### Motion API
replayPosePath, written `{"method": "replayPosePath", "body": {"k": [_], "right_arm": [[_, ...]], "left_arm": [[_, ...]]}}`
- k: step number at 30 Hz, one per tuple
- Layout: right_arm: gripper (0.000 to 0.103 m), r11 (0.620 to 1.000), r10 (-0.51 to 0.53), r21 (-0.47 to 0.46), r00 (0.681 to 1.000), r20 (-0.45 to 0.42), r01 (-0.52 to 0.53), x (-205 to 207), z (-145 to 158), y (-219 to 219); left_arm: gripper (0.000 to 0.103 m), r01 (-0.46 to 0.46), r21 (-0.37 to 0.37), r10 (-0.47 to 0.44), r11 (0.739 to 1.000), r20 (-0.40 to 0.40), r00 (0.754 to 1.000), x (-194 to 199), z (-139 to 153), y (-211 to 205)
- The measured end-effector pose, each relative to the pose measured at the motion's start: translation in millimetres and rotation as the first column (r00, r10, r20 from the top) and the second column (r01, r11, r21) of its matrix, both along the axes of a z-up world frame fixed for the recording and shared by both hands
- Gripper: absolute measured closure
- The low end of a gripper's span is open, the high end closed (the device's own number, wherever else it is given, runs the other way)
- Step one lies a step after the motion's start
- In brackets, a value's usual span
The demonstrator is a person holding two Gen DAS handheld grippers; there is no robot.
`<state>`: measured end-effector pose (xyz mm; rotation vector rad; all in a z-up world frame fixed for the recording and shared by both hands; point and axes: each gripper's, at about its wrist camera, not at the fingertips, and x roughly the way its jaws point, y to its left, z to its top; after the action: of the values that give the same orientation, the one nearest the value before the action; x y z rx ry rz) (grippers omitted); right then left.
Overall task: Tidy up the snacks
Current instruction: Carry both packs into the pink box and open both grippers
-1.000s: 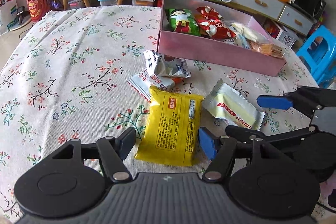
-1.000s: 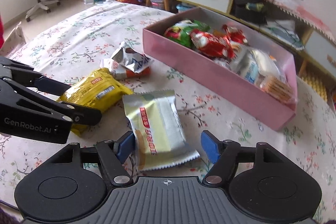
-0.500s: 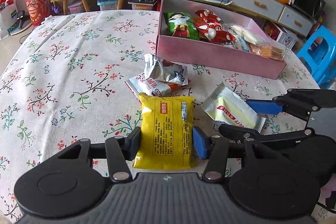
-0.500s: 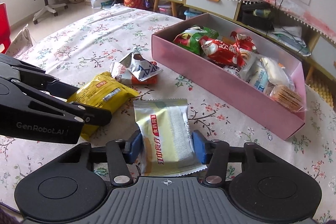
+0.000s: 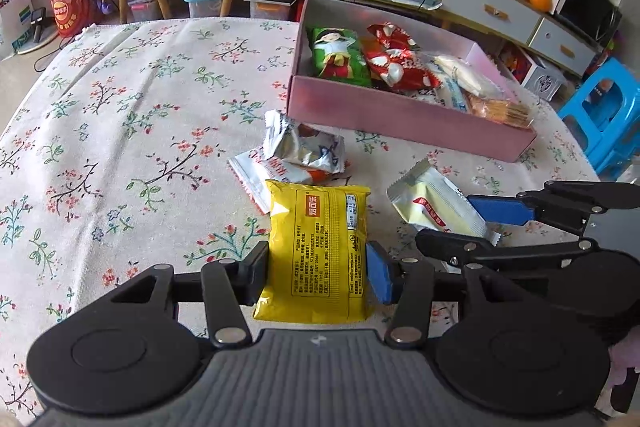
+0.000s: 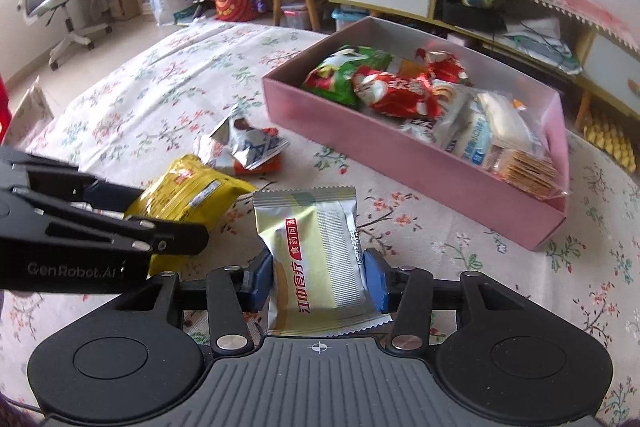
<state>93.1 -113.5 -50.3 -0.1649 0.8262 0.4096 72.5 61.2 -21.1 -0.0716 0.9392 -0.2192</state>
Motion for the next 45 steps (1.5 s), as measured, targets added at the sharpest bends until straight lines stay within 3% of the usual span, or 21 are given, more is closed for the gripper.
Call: {"method": "replayPosePath", "body": {"k": [15,21,27,31,45], "right_arm": [[0.057,0.976,-0.147,0.161,0.989,-0.017,0.148,22,33,-45],[0.057,0.937,-0.224,0.266,0.974,-0.032,0.224,33,40,-67],[0.057,0.880,-0.266,0.386,0.961,-0.081,0.276,56,40,-87],[0.056,0.857,-0.295,0.426,0.954,-0.058,0.291,75,45,-95],[0.056,0.844,-0.340,0.428,0.940,-0.039,0.323,95,27,-102]], "left_arm": [[0.056,-0.058,-0.107,0.063,0.993,0.044,0.997,20,28,-5],[0.056,-0.049,-0.152,0.063,0.987,0.091,0.994,32,37,-19],[0.056,-0.042,-0.157,0.062,0.987,0.122,0.991,51,40,-29],[0.056,-0.032,-0.137,0.052,0.990,0.143,0.988,76,42,-35],[0.056,-0.035,-0.123,0.054,0.992,0.156,0.986,128,34,-58]]}}
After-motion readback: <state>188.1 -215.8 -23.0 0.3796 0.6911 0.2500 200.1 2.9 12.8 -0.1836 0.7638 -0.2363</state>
